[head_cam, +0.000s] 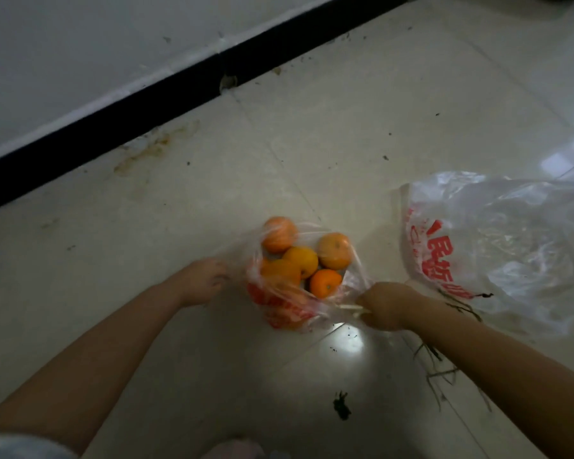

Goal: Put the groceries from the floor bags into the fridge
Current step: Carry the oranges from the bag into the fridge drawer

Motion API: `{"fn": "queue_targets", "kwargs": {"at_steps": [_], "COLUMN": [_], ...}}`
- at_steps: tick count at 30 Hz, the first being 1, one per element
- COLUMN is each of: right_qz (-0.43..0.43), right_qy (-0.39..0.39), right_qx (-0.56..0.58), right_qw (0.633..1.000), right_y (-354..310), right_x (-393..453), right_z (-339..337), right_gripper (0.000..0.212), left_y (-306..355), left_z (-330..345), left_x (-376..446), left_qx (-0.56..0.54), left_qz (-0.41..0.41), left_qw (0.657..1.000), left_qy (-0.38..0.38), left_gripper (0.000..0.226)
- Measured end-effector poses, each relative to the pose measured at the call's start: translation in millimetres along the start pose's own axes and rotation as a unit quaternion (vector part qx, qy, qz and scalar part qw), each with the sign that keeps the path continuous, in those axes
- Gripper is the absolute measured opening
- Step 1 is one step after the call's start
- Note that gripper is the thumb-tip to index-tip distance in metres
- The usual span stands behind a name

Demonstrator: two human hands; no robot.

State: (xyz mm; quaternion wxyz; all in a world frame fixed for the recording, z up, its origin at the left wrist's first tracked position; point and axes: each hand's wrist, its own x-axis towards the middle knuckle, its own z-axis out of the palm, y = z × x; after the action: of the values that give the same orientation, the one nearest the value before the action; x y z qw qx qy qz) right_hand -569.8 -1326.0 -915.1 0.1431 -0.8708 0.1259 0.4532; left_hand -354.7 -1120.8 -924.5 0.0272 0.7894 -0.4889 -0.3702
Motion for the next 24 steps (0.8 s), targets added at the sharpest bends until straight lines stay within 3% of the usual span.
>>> {"fn": "queue_targets", "kwargs": {"at_steps": [2, 5, 7, 9, 10, 13, 15, 19, 24], "right_qz": [-0.003, -0.046, -0.076, -0.155, -0.186, -0.188, -0.177, -0.157, -0.051], "right_qy": [-0.006, 0.061, 0.12, 0.22, 0.226, 0.097, 0.068, 0.066, 0.202], "right_qx": [-0.008, -0.014, -0.021, -0.046, -0.063, -0.086, -0.098, -0.065, 0.068], "right_qw": [1.0, 0.997, 0.99, 0.962, 0.954, 0.974, 0.977, 0.983, 0.976], "right_y": [2.2, 4.4, 0.7, -6.0, -10.3, -24.3, -26.8, -18.2, 19.5], "right_x": [-1.5, -4.1, -10.0, -13.2, -15.7, -22.0, -21.4, -18.1, -41.9], "right_z": [3.8, 3.2, 2.9, 9.5, 12.5, 28.0, 33.2, 35.0, 11.7], "right_gripper": [0.029, 0.031, 0.04, 0.048, 0.05, 0.052, 0.053, 0.053, 0.057], "left_y": [6.6, 24.4, 39.3, 52.4, 58.8, 71.3, 73.4, 72.8, 92.3], "left_z": [12.1, 10.9, 8.5, 9.3, 9.7, 13.7, 18.5, 22.1, 18.2], "left_x": [-0.8, 3.2, 11.4, 23.0, 28.0, 35.1, 33.6, 26.0, 12.3], "left_qx": [0.007, 0.037, 0.034, 0.038, 0.048, 0.101, 0.127, 0.15, -0.035], "left_qz": [0.035, 0.126, 0.157, 0.17, 0.158, 0.031, -0.022, -0.018, -0.008], "left_qw": [0.999, 0.964, 0.951, 0.957, 0.968, 0.994, 0.991, 0.989, 0.997], "left_qy": [-0.002, 0.229, 0.263, 0.231, 0.188, 0.03, -0.031, 0.005, 0.061], "left_gripper": [0.077, 0.037, 0.032, 0.033, 0.035, 0.056, 0.078, 0.078, 0.078]}}
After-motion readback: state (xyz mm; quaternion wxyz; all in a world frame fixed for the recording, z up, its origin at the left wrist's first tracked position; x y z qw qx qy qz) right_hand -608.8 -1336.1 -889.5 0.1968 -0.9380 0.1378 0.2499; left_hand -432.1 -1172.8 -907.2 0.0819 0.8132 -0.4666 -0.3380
